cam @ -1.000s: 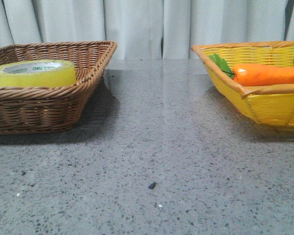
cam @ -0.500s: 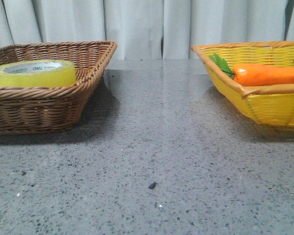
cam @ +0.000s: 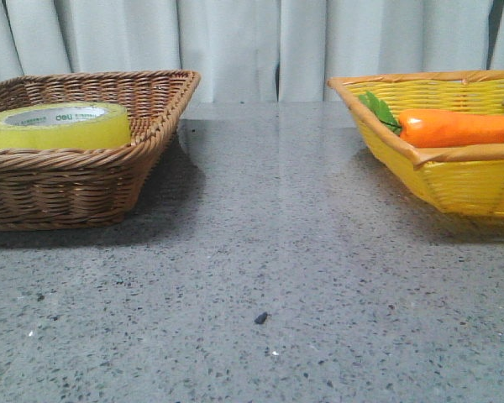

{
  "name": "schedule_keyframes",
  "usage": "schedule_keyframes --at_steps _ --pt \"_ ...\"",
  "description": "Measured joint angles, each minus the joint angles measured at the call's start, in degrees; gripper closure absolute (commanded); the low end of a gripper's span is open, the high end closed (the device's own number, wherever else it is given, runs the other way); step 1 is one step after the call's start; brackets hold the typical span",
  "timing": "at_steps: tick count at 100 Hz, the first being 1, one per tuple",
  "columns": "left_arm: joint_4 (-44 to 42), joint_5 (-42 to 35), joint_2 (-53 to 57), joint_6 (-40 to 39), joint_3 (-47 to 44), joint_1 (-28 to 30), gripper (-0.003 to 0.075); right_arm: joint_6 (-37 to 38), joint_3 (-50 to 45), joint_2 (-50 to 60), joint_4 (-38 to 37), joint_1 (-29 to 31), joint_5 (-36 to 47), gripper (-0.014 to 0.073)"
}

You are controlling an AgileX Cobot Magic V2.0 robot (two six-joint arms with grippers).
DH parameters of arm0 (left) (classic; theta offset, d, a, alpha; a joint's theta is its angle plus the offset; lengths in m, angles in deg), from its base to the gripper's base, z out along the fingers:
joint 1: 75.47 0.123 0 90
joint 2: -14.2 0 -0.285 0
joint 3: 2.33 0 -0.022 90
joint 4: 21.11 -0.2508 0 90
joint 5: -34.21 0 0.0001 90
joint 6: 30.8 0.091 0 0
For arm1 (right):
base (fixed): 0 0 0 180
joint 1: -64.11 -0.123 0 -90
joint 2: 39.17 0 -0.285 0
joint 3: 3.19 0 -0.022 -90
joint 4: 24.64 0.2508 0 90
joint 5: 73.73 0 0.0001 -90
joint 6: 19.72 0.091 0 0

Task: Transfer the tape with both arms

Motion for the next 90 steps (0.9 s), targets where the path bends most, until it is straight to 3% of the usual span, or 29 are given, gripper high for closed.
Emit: schedule_keyframes --at_steps 27,47,57,70,90 --pt "0.0 0.0 0.0 -0.1 0.0 0.0 0.0741 0.0 -1.09 0.0 0.01 9.75 2.32 0.0668" --pt "0.0 0.03 0.0 -0.1 0.0 0.0 0.0741 0.0 -4.05 0.0 0.97 20.48 15.45 0.0668" --pt "0.0 0.03 0.0 -0.1 0.0 0.0 0.0741 -1.9 -6.89 0.0 6.23 25.85 22.68 0.0668" --pt "0.0 0.03 0.0 -0.1 0.0 0.0 0.0741 -9.99 -11.68 0.0 17.38 30.47 30.92 0.0668" --pt "0.0 0.03 0.0 -0.1 0.0 0.0 0.0741 -15.13 -17.69 0.0 24.69 33.86 34.22 0.0668"
